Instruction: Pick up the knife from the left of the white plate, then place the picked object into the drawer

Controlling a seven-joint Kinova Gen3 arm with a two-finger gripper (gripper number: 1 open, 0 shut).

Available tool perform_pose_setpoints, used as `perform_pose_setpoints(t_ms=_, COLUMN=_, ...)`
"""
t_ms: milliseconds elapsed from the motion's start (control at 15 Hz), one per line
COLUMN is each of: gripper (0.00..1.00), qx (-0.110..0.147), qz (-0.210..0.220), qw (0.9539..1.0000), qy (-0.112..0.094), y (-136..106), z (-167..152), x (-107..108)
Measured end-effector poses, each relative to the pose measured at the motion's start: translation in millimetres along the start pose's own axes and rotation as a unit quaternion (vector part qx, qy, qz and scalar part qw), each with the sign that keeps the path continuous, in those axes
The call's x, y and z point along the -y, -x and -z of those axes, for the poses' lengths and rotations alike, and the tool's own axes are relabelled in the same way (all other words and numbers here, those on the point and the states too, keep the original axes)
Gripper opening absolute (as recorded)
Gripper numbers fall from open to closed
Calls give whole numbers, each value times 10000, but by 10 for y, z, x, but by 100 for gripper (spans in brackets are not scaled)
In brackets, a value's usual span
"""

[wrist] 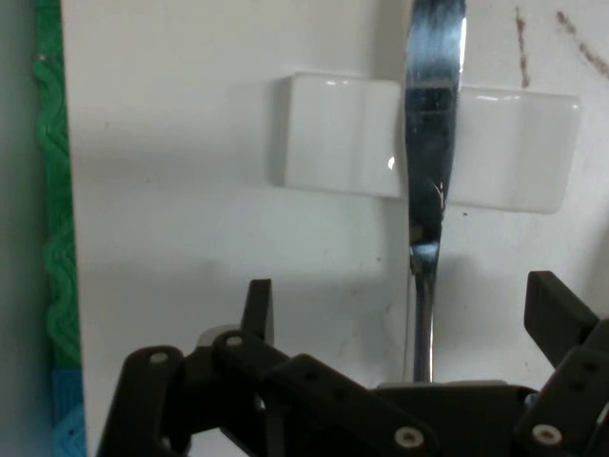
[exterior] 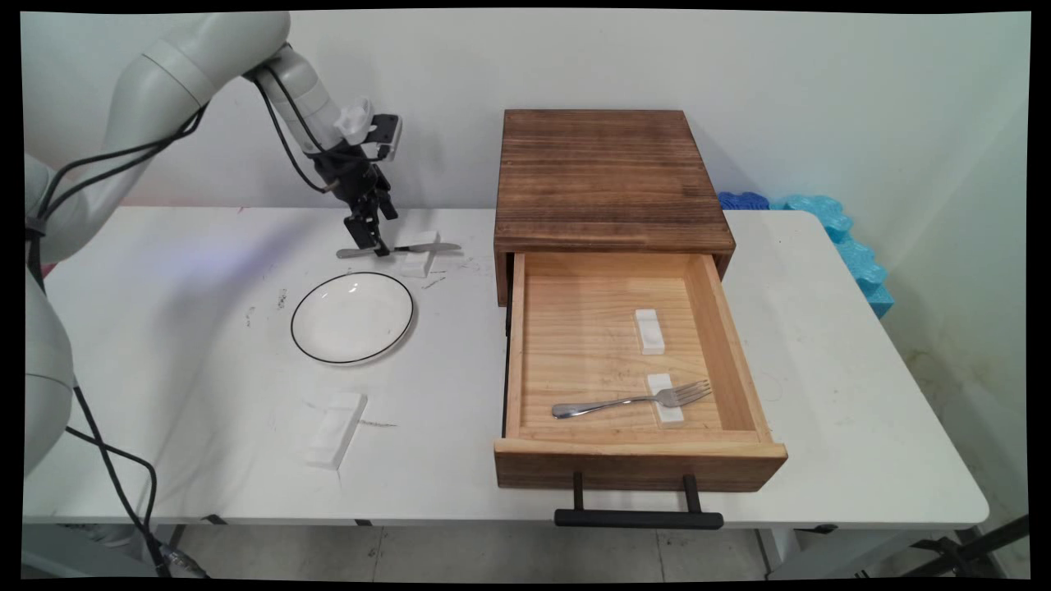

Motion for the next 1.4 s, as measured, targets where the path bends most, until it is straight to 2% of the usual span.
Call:
perform_pose_setpoints(t_ms=400, gripper=100, qx=20, qz=17, qw=10000, qy=45, y=12, z=-120, x=30)
perform_pose_setpoints(t_ms=467, gripper=0, qx=15, qz=13, qw=10000, qy=47, y=13, z=-135, x=35)
perform_pose_setpoints(t_ms=1400, gripper=0, qx=-114, qz=-166, qw=9997, qy=99, y=-3, z=-156, x=-43)
